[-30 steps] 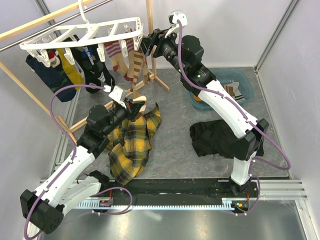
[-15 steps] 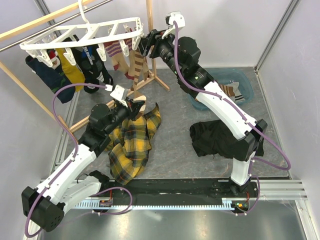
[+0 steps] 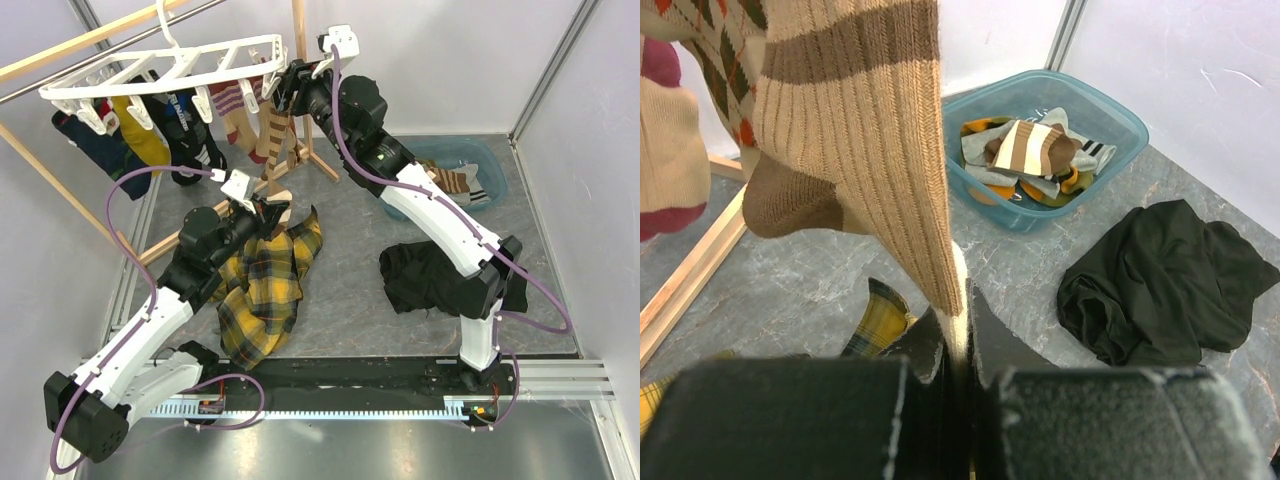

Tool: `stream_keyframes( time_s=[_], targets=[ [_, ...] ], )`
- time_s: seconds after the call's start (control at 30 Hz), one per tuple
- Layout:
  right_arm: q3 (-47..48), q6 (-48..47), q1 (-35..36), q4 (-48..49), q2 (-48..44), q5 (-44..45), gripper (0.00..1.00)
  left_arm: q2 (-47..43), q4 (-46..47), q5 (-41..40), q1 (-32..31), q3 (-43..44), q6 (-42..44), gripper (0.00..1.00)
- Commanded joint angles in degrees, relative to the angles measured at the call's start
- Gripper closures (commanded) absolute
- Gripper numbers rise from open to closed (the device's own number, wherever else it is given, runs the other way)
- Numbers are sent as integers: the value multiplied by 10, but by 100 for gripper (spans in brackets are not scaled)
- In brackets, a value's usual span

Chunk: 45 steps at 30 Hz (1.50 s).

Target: Remove the socks clipped to the hanger

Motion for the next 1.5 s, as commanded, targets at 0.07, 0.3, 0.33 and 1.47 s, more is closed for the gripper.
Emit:
stream_keyframes(
  time_s=[0.07,0.3,0.33,1.47],
  targets=[
    [61,-73,38,11,25,83,43,-4,33,13,2,4,9,98],
    [76,-91,51,30,40,155,77,-6,37,16,1,1,8,98],
    [76,-94,53,32,39,164,85,-6,37,16,2,1,8,98],
    [-545,-125,54,146,-400,-23,18,-72,-61,131,0,18,32,98]
  ],
)
